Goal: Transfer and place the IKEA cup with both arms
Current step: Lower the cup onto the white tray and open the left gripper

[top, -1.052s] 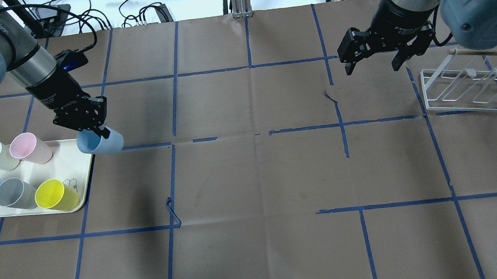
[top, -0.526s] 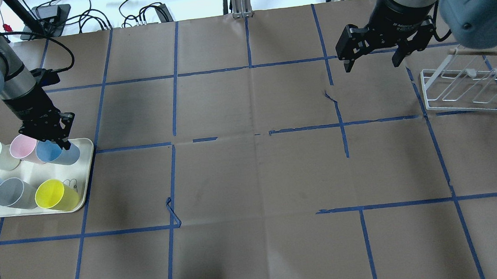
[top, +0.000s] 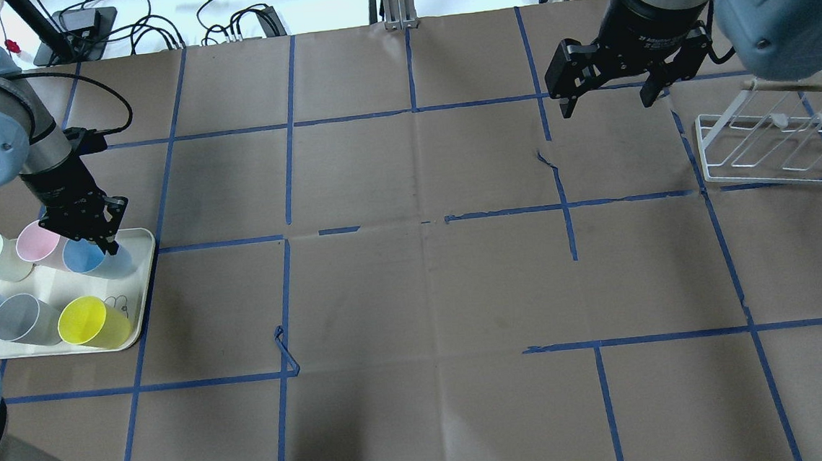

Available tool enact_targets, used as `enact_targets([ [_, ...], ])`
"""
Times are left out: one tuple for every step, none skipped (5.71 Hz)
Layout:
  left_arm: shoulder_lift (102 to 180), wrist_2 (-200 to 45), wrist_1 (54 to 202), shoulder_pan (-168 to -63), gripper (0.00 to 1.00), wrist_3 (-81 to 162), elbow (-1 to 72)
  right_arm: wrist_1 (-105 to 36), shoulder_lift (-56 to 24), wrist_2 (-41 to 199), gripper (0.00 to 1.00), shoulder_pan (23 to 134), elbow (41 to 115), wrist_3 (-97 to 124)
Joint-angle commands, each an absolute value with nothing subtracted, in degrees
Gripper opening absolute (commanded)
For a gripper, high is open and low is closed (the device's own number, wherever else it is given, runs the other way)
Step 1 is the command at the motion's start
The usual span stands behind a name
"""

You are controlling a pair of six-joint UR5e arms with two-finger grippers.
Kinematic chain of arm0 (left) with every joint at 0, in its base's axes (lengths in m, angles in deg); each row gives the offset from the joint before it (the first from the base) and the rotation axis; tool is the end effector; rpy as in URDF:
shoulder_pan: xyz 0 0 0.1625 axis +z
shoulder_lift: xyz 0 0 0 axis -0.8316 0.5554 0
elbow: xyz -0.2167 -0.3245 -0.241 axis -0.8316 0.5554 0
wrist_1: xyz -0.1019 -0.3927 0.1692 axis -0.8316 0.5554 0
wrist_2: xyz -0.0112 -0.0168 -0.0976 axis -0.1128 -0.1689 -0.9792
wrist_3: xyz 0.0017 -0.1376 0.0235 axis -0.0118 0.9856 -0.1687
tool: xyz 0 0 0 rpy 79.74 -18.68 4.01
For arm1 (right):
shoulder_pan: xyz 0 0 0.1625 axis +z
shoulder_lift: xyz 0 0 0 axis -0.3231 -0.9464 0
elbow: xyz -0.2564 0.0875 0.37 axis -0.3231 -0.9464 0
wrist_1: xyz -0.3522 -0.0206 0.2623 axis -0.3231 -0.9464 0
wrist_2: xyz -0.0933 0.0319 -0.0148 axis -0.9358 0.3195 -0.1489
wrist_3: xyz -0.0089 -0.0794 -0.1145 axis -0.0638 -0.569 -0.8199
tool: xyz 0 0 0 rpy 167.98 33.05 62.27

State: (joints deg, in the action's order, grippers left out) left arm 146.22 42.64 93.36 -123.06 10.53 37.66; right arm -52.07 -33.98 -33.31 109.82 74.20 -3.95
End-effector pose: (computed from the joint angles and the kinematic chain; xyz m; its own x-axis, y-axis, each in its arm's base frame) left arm 0.1375 -0.6054 0.2222 -0.9928 -0.1067 -0.0550 -0.1193 0.9287 0.3512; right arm 0.1441 -0.5419 0.4765 -0.9992 -0.0398 -0.0107 -0.0391 0.9976 -0.0576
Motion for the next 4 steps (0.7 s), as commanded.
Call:
enact_targets([
  [147.6, 42.7, 93.3, -123.1, 0.38, 10.4, 37.3, -52.0, -33.8, -34.9, 1.0, 109.3, 73.6, -4.3],
  [148.1, 42.7, 93.3, -123.1, 0.6, 10.3, 36.8, -52.2, -33.8, -34.1, 1.0, 109.4, 73.7, -4.3],
  [147.9, 42.7, 93.3, -123.1, 0.88, 10.2, 36.5, -52.3, -33.8, -34.0, 1.0, 109.4, 74.0, -4.1],
  [146.3, 42.6, 93.7, -123.8, 0.95, 9.8, 36.1, -52.4, -33.8, -34.1, 1.0, 109.4, 74.1, -3.9],
])
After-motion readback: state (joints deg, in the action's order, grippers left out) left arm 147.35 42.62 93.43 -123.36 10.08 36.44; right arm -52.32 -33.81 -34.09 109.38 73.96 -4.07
